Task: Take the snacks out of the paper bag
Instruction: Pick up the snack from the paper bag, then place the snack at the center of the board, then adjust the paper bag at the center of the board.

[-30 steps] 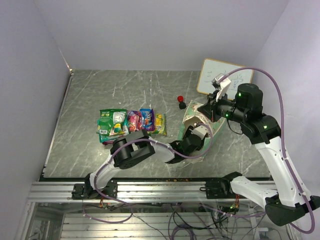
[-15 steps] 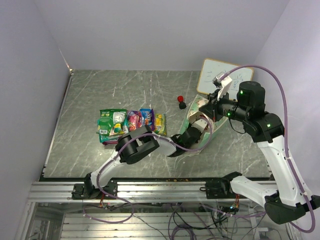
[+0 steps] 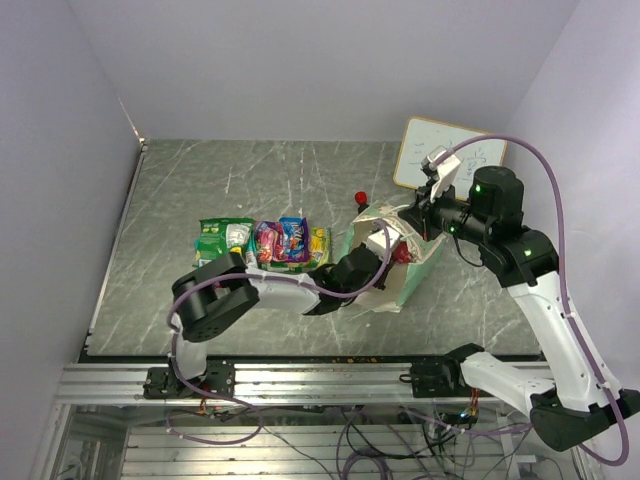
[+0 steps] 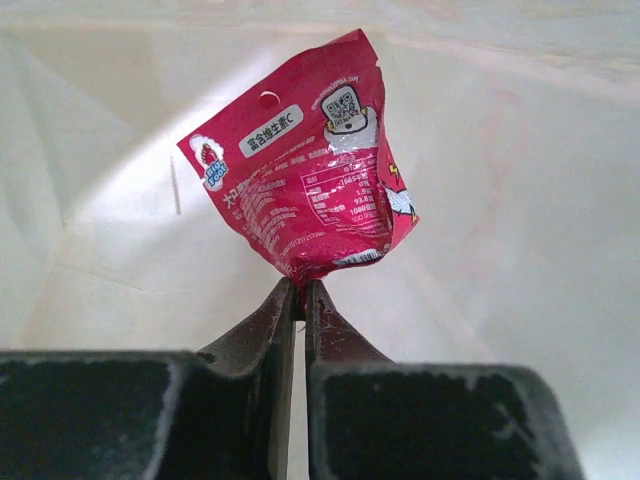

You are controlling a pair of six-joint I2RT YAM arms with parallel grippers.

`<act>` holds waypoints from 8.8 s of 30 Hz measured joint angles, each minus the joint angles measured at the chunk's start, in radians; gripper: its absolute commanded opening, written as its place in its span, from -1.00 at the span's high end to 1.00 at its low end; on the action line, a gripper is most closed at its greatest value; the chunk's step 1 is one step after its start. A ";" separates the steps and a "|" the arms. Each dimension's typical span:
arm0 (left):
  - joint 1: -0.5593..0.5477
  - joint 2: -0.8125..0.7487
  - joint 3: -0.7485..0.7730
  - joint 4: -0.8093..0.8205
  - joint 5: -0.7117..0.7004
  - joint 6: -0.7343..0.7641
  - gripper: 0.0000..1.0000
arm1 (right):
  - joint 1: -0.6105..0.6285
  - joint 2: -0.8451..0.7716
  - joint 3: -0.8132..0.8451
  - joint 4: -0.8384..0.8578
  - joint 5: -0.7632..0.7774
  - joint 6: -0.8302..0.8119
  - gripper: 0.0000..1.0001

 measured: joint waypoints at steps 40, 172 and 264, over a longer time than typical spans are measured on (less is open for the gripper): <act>0.144 -0.881 0.165 -1.217 -0.054 0.025 0.86 | 0.000 -0.087 -0.104 0.116 0.553 -0.091 1.00; 0.504 -0.453 0.252 -0.864 0.600 -0.390 -0.99 | -0.409 0.142 0.329 -0.521 0.703 0.361 -0.93; 0.562 -0.550 0.768 -1.296 0.361 -0.135 -0.96 | -0.060 -0.048 0.063 -0.407 0.668 0.724 0.79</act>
